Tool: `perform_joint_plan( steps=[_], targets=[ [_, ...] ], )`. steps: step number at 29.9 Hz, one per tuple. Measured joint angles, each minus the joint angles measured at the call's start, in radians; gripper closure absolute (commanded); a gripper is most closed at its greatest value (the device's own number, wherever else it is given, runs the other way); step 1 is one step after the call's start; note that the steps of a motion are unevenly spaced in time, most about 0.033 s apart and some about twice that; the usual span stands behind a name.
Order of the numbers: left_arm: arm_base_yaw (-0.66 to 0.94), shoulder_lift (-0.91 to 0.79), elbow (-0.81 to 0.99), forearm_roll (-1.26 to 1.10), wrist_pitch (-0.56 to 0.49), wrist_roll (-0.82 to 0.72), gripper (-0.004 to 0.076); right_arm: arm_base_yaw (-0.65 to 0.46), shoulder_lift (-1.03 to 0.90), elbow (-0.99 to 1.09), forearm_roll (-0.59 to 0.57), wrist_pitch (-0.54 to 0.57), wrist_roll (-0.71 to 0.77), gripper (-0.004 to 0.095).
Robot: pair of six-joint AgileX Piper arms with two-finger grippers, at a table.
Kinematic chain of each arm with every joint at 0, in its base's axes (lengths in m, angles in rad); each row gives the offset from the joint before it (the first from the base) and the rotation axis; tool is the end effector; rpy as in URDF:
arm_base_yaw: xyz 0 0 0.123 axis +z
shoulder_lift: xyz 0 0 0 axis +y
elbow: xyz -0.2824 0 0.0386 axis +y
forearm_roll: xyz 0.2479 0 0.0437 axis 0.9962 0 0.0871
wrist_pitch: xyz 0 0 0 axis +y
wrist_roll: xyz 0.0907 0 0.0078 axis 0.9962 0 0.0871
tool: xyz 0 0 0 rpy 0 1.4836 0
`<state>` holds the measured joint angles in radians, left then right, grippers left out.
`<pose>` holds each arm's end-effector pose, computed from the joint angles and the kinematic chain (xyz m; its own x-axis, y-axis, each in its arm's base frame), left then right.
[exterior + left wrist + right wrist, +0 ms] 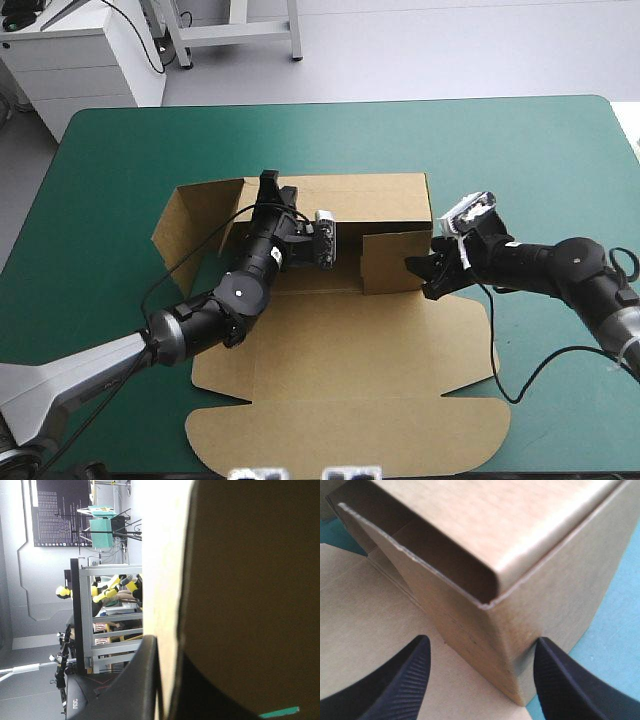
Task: Fold the box
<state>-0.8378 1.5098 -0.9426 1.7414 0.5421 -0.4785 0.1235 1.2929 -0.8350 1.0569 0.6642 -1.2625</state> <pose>0.2531 -0.2117 0.2820 0.2429 0.9670 -0.0765 0.3269 -0.0073 0.9450 0.2501 0.0804 0.2831 -0.4815 -0.3221 -0.8151 -0.6798 0.7243 0.1153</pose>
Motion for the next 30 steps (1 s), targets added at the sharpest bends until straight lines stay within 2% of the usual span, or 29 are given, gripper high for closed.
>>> perform_joint_plan(
  steps=[4, 8, 12, 18, 21, 25, 26, 28, 30],
  targets=[
    [0.000, 0.000, 0.000, -0.004, 0.008, 0.000, 0.0725, 0.106, 0.001, 0.001, -0.061, -0.161, 0.056, 0.0340],
    [0.000, 0.000, 0.000, -0.007, 0.008, -0.009, 0.0725, 0.182, 0.001, 0.001, -0.199, -0.294, 0.208, 0.0340],
    [0.000, 0.000, 0.000, -0.007, 0.007, -0.018, 0.0725, 0.214, 0.002, 0.001, -0.322, -0.374, 0.352, 0.0342],
    [0.000, -0.001, 0.000, -0.007, 0.007, -0.020, 0.0725, 0.216, 0.002, 0.001, -0.477, -0.413, 0.533, 0.0369],
    [0.000, -0.001, 0.000, -0.007, 0.004, -0.026, 0.0725, 0.216, 0.002, 0.001, -0.508, -0.416, 0.582, 0.0502],
    [0.000, -0.001, 0.000, -0.007, -0.005, -0.027, 0.0725, 0.221, 0.004, 0.001, -0.512, -0.389, 0.599, 0.0811],
    [0.000, -0.002, 0.000, -0.006, -0.007, -0.027, 0.0725, 0.221, 0.007, 0.001, -0.515, -0.381, 0.600, 0.0862],
    [0.000, -0.003, 0.000, -0.006, -0.009, -0.027, 0.0725, 0.221, 0.009, 0.001, -0.522, -0.374, 0.604, 0.0926],
    [0.000, -0.003, 0.000, -0.007, -0.009, -0.027, 0.0725, 0.218, 0.009, 0.001, -0.523, -0.375, 0.609, 0.0926]
  ],
)
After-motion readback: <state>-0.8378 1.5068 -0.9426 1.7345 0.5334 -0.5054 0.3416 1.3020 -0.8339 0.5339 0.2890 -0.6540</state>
